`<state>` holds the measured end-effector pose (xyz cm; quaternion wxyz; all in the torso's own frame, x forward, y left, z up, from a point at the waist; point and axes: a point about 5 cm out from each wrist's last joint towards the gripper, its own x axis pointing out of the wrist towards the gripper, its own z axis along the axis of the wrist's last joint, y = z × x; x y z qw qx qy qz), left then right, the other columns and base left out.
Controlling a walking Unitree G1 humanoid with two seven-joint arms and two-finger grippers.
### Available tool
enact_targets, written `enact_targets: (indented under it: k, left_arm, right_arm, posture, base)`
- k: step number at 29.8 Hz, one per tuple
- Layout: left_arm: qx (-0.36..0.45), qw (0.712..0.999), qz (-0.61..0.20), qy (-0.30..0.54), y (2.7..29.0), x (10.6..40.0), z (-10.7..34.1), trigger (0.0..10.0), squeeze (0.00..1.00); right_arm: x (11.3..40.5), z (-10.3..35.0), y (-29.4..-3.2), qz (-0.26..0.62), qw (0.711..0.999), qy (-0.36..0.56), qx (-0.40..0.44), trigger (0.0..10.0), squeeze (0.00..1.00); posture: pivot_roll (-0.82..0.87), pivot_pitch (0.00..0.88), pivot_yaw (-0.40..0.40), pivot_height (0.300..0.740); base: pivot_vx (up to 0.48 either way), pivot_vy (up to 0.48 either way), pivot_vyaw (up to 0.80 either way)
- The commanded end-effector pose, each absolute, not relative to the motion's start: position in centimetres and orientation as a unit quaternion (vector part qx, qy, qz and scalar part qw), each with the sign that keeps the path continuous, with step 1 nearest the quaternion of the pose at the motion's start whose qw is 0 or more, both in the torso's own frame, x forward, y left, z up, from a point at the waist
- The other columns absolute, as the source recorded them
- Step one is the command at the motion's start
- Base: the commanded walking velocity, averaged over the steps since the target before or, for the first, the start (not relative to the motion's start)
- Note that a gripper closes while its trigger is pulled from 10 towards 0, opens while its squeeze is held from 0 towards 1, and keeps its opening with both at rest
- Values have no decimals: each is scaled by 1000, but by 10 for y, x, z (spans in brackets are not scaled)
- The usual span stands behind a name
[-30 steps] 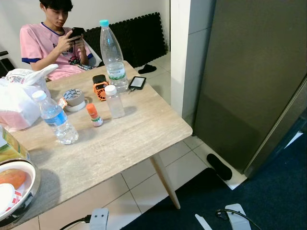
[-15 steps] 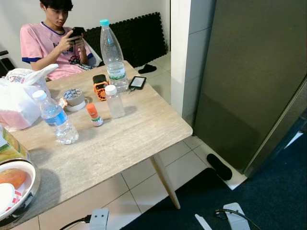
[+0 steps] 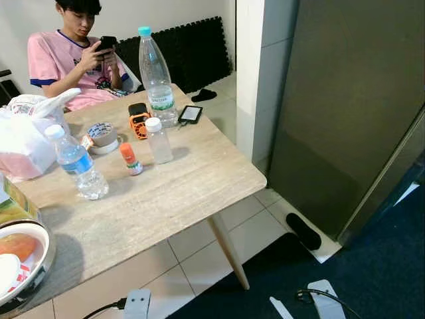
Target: Restocking fridge
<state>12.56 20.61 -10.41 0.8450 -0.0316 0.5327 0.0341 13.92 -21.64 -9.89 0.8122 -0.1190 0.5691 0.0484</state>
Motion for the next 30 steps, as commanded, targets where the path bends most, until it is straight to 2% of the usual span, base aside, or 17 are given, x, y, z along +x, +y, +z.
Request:
enact_targets:
  k: [1,20,27,30]
  left_arm:
    - [-34,842,34,537,204,123,-105,10000,0]
    - [-35,842,34,538,201,123,-106,10000,0]
    - [-36,841,34,538,201,123,-106,10000,0]
    - [-35,841,34,539,202,123,-106,10000,0]
  right_arm:
    - [144,-98,-214,56,813,565,-127,10000,0]
    - [156,-93,-215,55,818,558,-128,10000,0]
    - [156,-93,-216,52,820,557,-122,10000,0]
    - [146,-97,-215,51,818,561,-114,10000,0]
  posture:
    - [10,0,26,740]
    - [8,0,27,740]
    - [5,0,33,740]
    - [10,0,28,740]
  base:
    - [0,0,0]
    - [0,0,0]
    - [0,0,0]
    - [0,0,0]
